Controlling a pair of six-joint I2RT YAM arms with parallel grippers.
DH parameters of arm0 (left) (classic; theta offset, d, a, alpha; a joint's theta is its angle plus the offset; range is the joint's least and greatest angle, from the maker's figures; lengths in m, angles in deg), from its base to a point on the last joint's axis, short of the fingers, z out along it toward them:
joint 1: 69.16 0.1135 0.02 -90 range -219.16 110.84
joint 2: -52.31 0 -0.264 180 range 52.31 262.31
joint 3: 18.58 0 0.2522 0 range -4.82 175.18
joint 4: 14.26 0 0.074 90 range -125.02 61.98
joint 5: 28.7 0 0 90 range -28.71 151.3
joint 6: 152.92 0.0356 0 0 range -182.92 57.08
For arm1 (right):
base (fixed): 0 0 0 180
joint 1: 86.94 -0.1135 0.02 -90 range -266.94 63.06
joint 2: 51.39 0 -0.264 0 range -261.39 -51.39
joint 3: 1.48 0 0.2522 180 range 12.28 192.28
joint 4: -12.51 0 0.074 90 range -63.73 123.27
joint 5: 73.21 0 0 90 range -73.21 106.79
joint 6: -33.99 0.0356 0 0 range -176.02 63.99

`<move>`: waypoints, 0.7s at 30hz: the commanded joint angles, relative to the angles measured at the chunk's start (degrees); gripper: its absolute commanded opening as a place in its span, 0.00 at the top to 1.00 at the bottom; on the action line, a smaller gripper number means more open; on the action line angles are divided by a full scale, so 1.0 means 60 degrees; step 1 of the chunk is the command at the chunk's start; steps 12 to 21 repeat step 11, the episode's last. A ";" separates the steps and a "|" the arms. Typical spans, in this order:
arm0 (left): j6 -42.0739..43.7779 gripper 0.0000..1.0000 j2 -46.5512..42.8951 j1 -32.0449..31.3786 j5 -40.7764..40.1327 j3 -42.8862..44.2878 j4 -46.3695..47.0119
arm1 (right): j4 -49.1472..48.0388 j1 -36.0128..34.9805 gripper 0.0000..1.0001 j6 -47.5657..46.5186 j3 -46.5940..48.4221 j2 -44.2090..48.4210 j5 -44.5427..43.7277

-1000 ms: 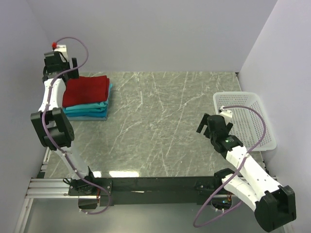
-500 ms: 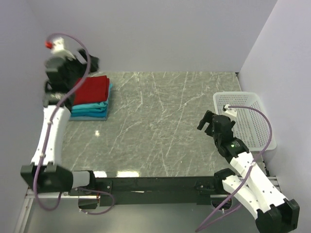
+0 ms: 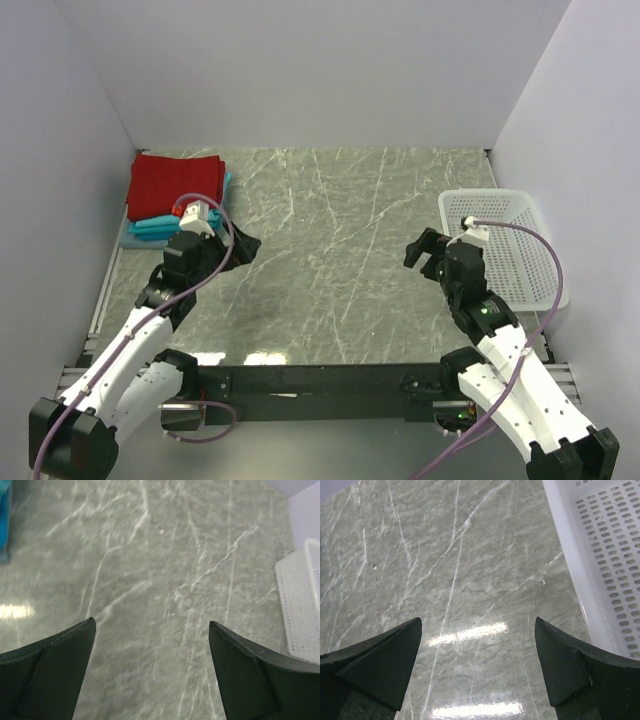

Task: Fold and stack the t-shirts
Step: Reset both grippers

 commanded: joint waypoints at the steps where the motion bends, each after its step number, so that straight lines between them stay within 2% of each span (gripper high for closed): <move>1: -0.0484 0.00 -0.0501 -0.0079 -0.0592 -0.0420 0.0299 | -0.0517 0.0058 0.00 -0.0101 -0.0194 0.0178 0.0028; 11: -0.0396 0.01 -0.1000 -0.0079 -0.1732 -0.0582 0.0181 | -0.0692 0.0044 0.00 0.0060 -0.0414 0.0178 -0.0250; 21: -0.0396 0.01 -0.1000 -0.0079 -0.1732 -0.0582 0.0181 | -0.0692 0.0044 0.00 0.0060 -0.0414 0.0178 -0.0250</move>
